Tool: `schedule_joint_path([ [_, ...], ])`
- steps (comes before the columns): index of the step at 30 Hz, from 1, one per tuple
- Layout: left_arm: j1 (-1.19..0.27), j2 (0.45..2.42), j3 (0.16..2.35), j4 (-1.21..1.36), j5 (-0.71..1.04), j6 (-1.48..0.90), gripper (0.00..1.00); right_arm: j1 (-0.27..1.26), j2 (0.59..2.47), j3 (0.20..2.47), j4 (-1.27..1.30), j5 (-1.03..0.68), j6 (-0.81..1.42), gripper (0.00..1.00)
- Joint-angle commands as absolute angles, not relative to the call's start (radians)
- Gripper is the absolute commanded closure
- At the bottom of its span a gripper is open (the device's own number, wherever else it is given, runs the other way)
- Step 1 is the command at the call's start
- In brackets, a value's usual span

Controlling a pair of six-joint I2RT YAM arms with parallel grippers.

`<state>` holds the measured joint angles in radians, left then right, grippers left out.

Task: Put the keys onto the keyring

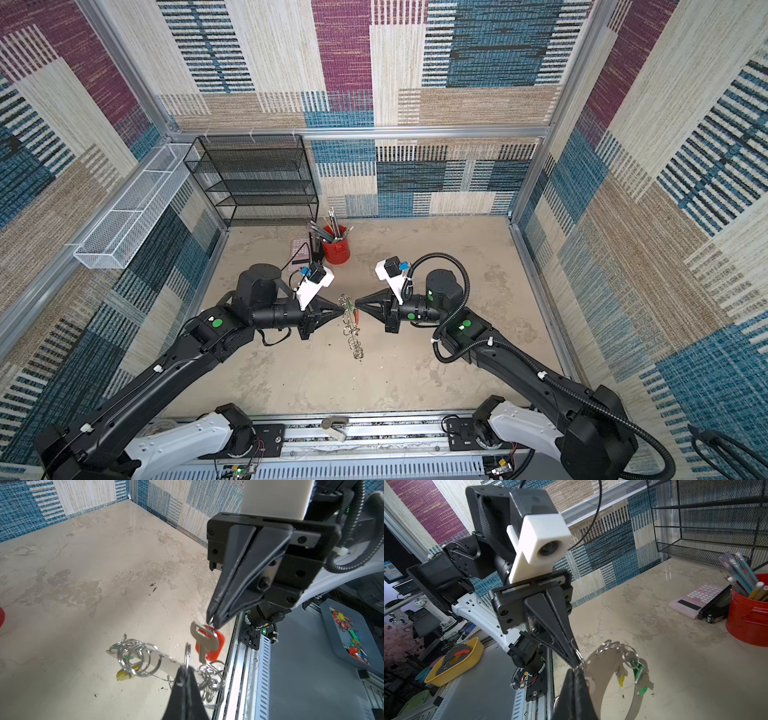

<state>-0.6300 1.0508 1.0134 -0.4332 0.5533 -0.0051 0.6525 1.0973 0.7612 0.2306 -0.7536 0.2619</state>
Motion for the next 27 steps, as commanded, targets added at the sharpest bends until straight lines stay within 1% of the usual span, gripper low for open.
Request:
schedule_joint_path([
  [1, -0.641, 1.06, 1.034, -0.44, 0.563, -0.014, 1.0, 0.662, 1.107, 0.772, 0.229, -0.733, 0.245, 1.0],
  [12, -0.653, 1.076, 1.038, -0.43, 0.56, -0.037, 1.0, 0.679, 1.135, 0.774, 0.248, -0.73, 0.246, 1.0],
  [27, -0.657, 1.074, 1.03, -0.426, 0.571, -0.057, 1.0, 0.685, 1.142, 0.776, 0.253, -0.681, 0.246, 1.0],
])
